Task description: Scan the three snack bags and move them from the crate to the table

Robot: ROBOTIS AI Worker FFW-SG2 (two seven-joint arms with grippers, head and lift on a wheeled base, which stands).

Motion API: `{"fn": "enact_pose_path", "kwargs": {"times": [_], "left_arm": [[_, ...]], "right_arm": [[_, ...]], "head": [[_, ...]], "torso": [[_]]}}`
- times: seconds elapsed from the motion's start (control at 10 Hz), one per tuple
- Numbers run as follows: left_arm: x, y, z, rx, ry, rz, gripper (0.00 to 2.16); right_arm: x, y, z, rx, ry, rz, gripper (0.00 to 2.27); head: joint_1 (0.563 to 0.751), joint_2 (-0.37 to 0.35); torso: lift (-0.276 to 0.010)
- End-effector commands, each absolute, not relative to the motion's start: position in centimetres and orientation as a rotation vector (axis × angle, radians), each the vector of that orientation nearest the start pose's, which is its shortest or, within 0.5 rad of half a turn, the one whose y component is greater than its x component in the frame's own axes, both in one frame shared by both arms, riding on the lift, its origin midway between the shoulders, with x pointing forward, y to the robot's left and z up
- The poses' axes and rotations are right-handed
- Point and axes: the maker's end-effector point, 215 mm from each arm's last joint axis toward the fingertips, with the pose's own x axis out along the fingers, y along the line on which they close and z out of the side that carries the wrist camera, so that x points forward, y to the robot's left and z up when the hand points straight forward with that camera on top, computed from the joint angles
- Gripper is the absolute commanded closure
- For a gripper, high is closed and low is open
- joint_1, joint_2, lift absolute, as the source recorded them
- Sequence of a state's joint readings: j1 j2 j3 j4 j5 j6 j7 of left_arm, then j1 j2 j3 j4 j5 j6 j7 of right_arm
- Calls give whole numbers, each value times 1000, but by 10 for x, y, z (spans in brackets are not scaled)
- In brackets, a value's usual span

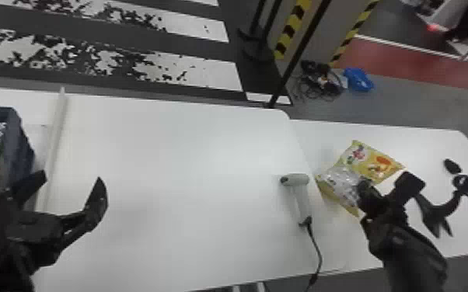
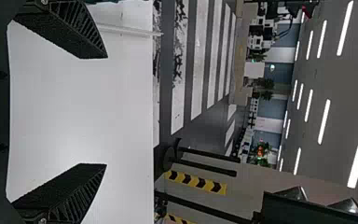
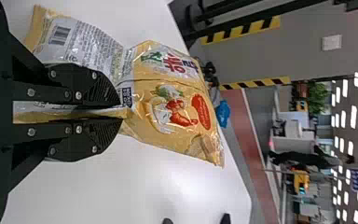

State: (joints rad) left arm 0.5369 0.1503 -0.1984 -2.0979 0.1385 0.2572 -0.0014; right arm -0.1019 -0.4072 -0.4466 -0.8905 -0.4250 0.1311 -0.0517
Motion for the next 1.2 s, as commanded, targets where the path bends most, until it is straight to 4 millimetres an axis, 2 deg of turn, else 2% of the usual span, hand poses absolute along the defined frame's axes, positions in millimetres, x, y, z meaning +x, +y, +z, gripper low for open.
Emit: {"fn": "enact_pose_path", "kwargs": {"times": [0.0, 0.2, 0.3, 0.4, 0.5, 0.6, 0.7, 0.9, 1.1], "left_arm": [[407, 121, -407, -80, 293, -264, 33], [407, 117, -403, -84, 287, -270, 33], [406, 115, -405, -82, 292, -275, 33], [405, 115, -407, -79, 296, -274, 33], [404, 114, -408, -79, 301, -276, 33], [404, 114, -406, -77, 298, -277, 33], [404, 115, -405, -73, 297, -279, 33], [401, 113, -407, -67, 303, -289, 33], [401, 109, -408, -67, 314, -299, 33]], "right_arm": [[431, -648, -566, 246, 604, -644, -2], [423, -638, -552, 204, 599, -637, 76], [419, -638, -537, 167, 580, -648, 76], [418, -627, -515, 163, 534, -616, 103], [421, -606, -488, 145, 476, -573, 107], [421, -578, -462, 138, 423, -520, 107], [423, -539, -434, 163, 357, -443, 107], [426, -463, -391, 198, 247, -316, 113], [421, -378, -370, 189, 178, -209, 120]], "head": [[695, -350], [695, -350], [695, -350], [695, -350], [695, -350], [695, -350], [695, -350], [695, -350], [695, -350]], "torso": [[-62], [-62], [-62], [-62], [-62], [-62], [-62], [-62], [-62]]}}
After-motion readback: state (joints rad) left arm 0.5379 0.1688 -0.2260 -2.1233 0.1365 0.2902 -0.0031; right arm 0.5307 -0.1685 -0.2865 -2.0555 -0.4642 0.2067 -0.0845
